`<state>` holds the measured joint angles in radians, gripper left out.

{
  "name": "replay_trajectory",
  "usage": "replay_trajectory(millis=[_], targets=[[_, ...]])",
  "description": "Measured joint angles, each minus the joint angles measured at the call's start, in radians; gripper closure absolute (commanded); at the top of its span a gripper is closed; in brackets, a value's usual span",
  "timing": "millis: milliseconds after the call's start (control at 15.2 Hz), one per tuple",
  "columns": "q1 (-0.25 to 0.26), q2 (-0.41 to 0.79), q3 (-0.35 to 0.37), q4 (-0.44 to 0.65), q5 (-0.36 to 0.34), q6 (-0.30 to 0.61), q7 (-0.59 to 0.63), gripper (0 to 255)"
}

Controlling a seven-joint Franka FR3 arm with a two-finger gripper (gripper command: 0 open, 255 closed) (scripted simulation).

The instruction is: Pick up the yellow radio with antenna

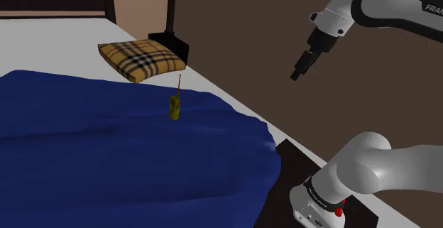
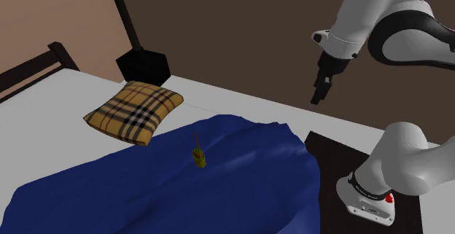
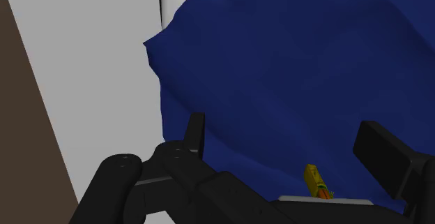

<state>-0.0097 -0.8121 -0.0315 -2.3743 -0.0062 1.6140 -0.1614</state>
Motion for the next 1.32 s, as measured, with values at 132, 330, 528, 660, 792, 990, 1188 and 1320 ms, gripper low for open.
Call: replay_trajectory(millis=[132,330,528,660,792,990,1188,1320], targets=[[0.002,0.009,0.006,-0.004,0.004,0.014,0.006,0],[0.016,0.054,0.043,-0.033,0.024,0.099,0.043,0],[0.031,0.119,0.085,-0.052,0.043,0.197,0.086,0],[0.038,0.164,0.11,-0.062,0.05,0.262,0.11,0],[0.045,0.219,0.137,-0.058,0.057,0.323,0.138,0],[0.052,0.302,0.175,-0.053,0.058,0.415,0.177,0],[0.055,0.405,0.215,-0.028,0.049,0.506,0.222,0],[0.058,0.469,0.243,-0.013,0.038,0.564,0.26,0]])
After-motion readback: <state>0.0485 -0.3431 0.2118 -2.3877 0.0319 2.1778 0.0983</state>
